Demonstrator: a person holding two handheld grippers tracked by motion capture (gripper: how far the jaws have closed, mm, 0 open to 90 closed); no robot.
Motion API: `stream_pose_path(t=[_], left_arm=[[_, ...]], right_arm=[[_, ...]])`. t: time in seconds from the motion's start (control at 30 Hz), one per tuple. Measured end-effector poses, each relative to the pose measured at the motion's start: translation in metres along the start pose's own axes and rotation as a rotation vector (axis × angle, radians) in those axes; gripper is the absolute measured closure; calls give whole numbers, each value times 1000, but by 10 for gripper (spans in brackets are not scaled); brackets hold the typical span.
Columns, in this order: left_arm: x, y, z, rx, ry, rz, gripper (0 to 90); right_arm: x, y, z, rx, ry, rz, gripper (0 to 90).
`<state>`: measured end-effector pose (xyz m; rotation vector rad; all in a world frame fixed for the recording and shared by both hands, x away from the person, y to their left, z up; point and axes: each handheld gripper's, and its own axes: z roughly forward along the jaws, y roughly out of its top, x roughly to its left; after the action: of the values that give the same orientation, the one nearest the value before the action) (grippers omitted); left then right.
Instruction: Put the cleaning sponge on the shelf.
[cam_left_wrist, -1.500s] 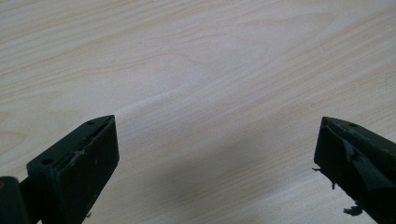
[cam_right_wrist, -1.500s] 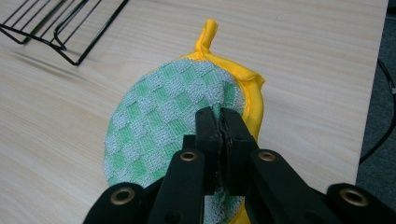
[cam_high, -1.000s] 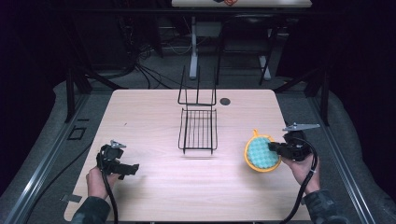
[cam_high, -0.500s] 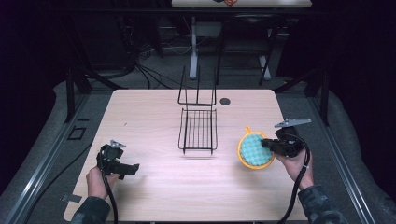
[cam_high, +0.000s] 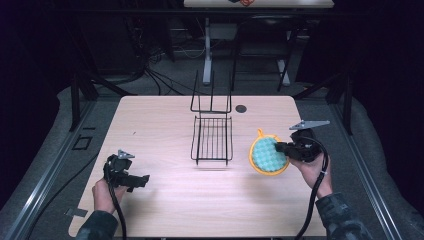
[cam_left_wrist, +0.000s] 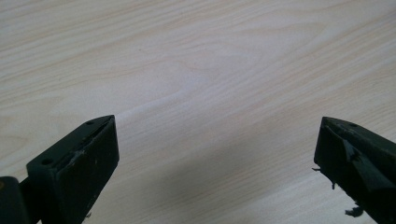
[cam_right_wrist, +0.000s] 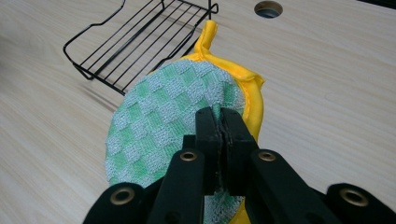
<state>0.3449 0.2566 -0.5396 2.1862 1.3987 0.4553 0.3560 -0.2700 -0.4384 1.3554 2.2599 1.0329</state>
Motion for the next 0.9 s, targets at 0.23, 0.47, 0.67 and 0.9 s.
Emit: stream_pose_path(t=[0.23,0.47,0.67,0.9], left_arm=[[1,-1,2,12,0,-3,1],[0,1,-1,-7,2,-9,1],[-1,0,0,-2,1,-2,1],[0,0,1,-3,2,2,0]], right_arm=[[3,9,8,2,12,-6,874],[5,14,15,-1,25,-10,875],[6,21,17,-5,29,-8,874],[11,26,21,-8,41,-9,874]])
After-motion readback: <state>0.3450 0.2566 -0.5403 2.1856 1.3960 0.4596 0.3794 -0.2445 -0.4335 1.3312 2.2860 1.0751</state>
